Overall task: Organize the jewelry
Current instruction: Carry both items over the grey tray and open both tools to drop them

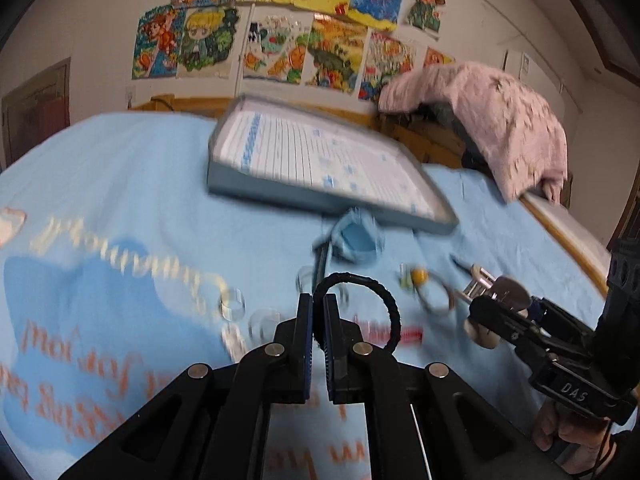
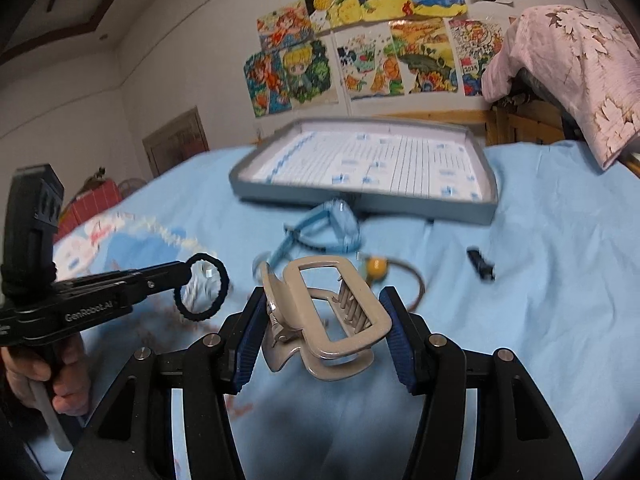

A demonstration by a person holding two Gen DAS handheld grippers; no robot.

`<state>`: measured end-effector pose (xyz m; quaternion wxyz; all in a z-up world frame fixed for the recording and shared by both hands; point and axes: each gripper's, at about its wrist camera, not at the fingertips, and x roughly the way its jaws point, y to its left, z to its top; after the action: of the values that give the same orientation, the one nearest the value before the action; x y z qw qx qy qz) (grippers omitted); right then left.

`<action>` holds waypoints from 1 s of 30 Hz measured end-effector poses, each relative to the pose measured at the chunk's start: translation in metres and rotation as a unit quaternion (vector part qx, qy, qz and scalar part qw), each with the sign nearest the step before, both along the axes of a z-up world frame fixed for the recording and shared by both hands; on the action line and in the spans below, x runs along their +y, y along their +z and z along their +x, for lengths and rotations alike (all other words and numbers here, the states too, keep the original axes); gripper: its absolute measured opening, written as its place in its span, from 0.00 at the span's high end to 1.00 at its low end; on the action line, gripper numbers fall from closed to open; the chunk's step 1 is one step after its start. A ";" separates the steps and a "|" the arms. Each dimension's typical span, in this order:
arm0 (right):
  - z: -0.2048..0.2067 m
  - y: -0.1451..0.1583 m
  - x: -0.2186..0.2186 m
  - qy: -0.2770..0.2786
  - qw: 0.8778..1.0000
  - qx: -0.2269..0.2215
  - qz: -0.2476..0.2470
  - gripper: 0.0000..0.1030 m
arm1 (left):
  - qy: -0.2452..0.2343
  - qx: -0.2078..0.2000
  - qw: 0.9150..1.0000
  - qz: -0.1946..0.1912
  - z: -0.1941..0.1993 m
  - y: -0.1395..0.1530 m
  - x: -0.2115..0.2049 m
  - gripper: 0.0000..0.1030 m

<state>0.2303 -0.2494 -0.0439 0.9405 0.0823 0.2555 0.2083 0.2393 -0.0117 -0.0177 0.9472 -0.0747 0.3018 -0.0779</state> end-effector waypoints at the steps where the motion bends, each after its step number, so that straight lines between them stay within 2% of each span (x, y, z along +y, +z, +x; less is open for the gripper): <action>1: 0.007 0.004 0.001 -0.001 1.000 -0.005 -0.004 0.50 | 0.002 -0.009 1.000 -0.004 0.007 0.008 0.003 0.95; 6: 0.067 0.029 0.008 -0.010 1.000 -0.022 -0.014 0.50 | 0.031 -0.055 0.998 -0.012 0.055 0.042 0.017 0.95; 9: 0.110 0.039 0.019 -0.012 1.000 -0.019 -0.019 0.50 | 0.048 -0.068 0.996 -0.026 0.089 0.051 0.026 0.95; 13: 0.160 0.042 0.037 -0.021 0.999 -0.015 -0.028 0.50 | 0.070 -0.059 0.995 -0.041 0.132 0.046 0.038 0.95; 17: 0.191 0.032 0.051 -0.026 0.999 0.005 -0.026 0.50 | 0.092 -0.031 0.995 -0.026 0.159 0.021 0.044 0.95; 21: 0.207 0.014 0.065 -0.024 0.999 0.022 -0.034 0.50 | 0.101 -0.022 0.994 -0.023 0.161 0.003 0.045 0.95; 26: 0.212 0.000 0.072 -0.020 0.998 0.040 -0.036 0.50 | 0.100 -0.029 0.995 -0.008 0.158 0.001 0.039 0.94; 29: 0.213 -0.002 0.068 -0.009 0.998 0.050 -0.026 0.50 | 0.093 -0.034 0.995 -0.031 0.158 0.000 0.042 0.88; 30: 0.213 -0.002 0.067 -0.009 0.998 0.052 -0.026 0.50 | 0.091 -0.035 0.995 -0.035 0.155 0.000 0.042 0.82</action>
<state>0.4429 -0.1825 -0.0454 0.9298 0.0711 0.3081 0.1883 0.3943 0.0301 -0.0175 0.9573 -0.1322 0.2572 -0.0043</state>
